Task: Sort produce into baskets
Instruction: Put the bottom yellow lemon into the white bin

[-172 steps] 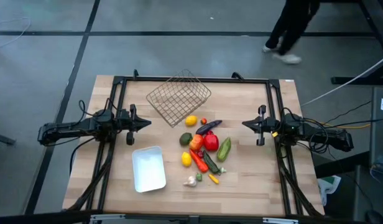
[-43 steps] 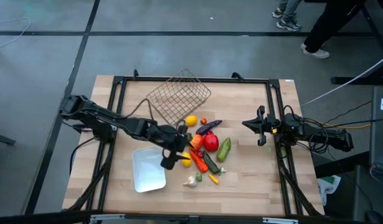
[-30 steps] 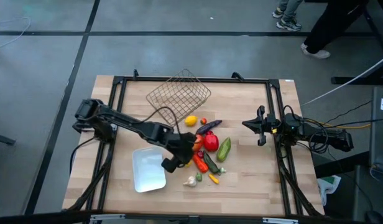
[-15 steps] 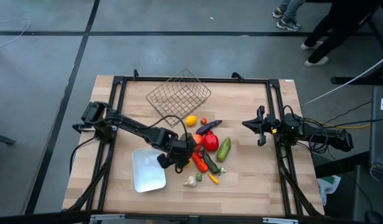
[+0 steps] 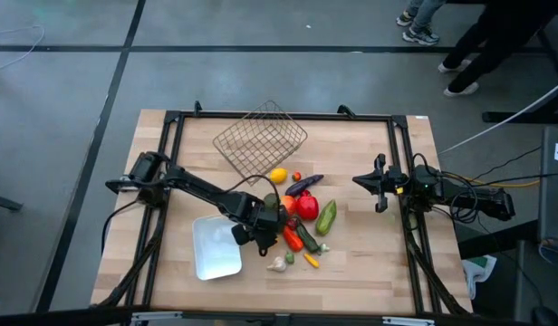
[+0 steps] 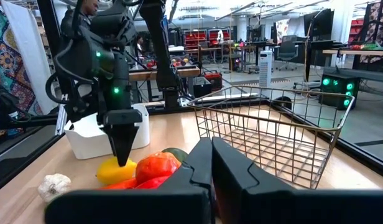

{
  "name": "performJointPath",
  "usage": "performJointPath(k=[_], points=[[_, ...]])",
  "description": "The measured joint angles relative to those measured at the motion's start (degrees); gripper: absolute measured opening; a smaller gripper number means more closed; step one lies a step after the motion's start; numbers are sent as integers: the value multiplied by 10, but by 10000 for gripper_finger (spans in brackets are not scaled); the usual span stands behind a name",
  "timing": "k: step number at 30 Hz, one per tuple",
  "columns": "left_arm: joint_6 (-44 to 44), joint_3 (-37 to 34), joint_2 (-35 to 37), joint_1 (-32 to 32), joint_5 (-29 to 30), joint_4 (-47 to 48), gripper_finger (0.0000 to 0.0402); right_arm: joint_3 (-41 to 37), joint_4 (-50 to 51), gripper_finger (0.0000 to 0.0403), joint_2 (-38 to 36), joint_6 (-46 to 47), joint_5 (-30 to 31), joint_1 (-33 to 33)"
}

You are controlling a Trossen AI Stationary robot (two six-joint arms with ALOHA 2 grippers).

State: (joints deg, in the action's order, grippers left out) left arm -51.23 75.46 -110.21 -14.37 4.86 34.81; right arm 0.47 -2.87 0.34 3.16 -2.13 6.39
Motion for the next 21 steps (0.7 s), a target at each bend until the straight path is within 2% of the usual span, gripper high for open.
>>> performJointPath(k=[13,21], points=[[7,1,-19,0,-3,-46,230,0,13,12,0,0,1,0],[31,1,-19,0,-4,-47,185,0,14,12,0,0,1,0]])
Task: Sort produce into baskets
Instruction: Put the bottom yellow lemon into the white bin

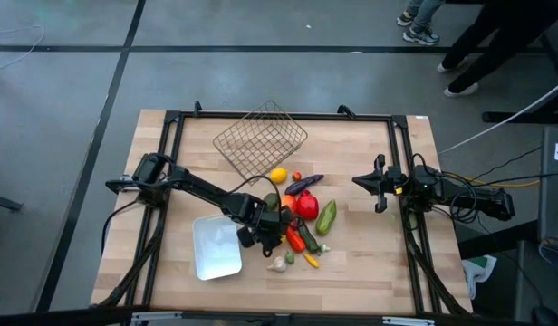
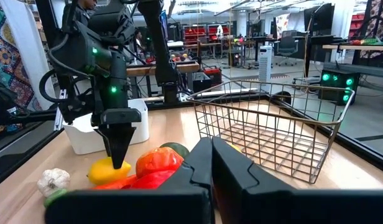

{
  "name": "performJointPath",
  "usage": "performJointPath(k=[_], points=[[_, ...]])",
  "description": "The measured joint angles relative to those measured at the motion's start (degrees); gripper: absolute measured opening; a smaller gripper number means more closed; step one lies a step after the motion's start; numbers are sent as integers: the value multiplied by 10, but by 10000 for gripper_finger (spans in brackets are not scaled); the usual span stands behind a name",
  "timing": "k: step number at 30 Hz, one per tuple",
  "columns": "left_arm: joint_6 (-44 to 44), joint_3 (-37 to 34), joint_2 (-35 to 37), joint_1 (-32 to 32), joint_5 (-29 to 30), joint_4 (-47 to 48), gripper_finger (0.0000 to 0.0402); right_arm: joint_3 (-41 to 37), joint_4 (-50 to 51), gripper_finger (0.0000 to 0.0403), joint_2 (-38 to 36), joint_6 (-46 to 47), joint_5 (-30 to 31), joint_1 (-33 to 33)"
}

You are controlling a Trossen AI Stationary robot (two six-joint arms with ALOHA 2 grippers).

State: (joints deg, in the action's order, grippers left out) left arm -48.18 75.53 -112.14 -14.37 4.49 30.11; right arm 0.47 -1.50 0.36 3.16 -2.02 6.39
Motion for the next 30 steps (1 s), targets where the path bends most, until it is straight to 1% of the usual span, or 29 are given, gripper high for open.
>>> performJointPath(k=[3,11,18,23,25,30], points=[[8,0,0,0,0,0,176,0,0,12,0,0,0,0],[15,1,1,0,0,-4,175,0,1,12,0,0,0,0],[71,21,3,-6,5,-4,173,0,1,12,0,0,0,0],[91,31,9,-10,9,0,173,0,1,12,0,0,0,0],[96,35,13,-11,20,4,173,0,1,12,0,0,0,0],[138,57,14,-16,61,58,173,0,1,12,0,0,-1,0]])
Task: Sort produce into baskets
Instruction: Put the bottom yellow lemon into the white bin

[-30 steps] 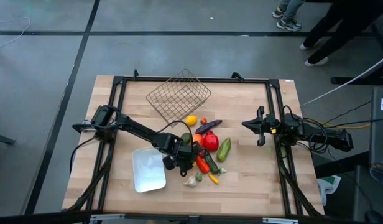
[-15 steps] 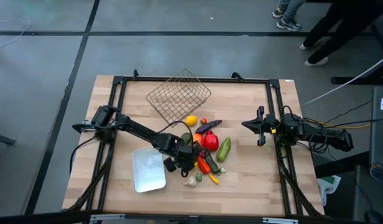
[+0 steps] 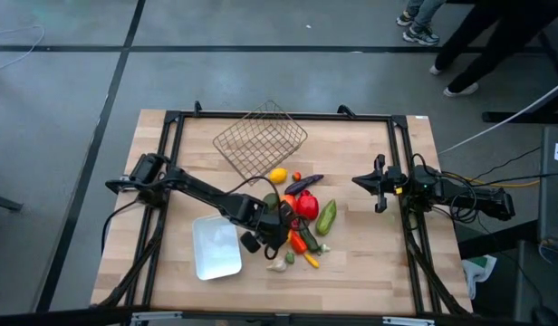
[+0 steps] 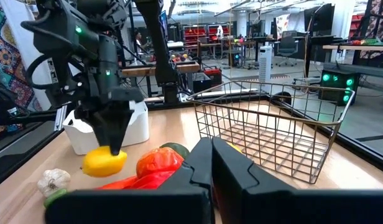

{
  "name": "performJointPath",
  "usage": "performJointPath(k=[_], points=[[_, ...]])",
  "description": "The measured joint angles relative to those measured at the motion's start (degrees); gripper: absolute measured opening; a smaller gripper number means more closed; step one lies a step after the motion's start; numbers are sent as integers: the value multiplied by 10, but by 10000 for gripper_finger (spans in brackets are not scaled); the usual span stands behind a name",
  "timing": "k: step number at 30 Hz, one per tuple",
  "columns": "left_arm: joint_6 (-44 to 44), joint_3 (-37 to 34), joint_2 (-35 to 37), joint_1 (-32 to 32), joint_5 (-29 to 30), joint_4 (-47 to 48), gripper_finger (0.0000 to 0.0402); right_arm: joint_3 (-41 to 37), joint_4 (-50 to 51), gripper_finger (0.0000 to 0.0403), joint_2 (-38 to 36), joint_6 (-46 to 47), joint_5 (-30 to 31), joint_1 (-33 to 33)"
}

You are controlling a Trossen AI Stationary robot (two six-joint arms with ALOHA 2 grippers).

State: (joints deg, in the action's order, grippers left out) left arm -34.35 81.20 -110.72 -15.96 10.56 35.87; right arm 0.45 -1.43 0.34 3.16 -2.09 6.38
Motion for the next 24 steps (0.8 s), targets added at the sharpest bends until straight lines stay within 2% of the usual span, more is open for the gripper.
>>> performJointPath(k=[24], points=[[279,129,1,-57,6,354,172,0,0,12,0,0,0,0]])
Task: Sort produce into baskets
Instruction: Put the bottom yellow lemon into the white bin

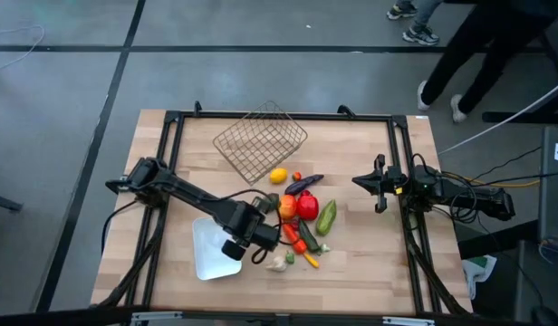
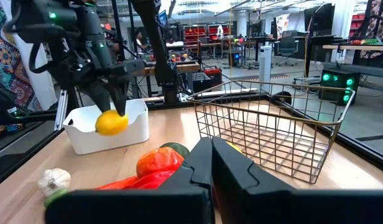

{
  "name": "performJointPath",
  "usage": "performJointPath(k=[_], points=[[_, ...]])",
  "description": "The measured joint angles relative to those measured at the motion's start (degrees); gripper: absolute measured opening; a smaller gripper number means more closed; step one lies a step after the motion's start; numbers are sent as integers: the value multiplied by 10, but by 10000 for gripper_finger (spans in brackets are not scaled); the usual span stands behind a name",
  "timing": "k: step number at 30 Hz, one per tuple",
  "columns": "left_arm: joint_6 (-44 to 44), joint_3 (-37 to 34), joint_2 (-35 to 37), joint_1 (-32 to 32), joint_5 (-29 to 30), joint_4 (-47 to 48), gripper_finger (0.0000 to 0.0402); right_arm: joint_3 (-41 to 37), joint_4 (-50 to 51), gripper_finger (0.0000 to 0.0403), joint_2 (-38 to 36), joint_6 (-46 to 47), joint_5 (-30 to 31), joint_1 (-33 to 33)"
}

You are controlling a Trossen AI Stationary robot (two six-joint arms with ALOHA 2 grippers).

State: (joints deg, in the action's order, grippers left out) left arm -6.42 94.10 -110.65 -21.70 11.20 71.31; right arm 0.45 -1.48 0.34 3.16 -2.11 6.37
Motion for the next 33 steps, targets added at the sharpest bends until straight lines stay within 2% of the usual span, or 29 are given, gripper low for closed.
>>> performJointPath(k=[13,22,33], points=[[138,3,0,-50,-8,159,172,0,0,12,0,0,0,0],[227,-37,0,-80,-23,133,172,0,0,12,0,0,0,0],[229,-106,0,-83,-22,75,172,0,-1,12,0,0,0,0]])
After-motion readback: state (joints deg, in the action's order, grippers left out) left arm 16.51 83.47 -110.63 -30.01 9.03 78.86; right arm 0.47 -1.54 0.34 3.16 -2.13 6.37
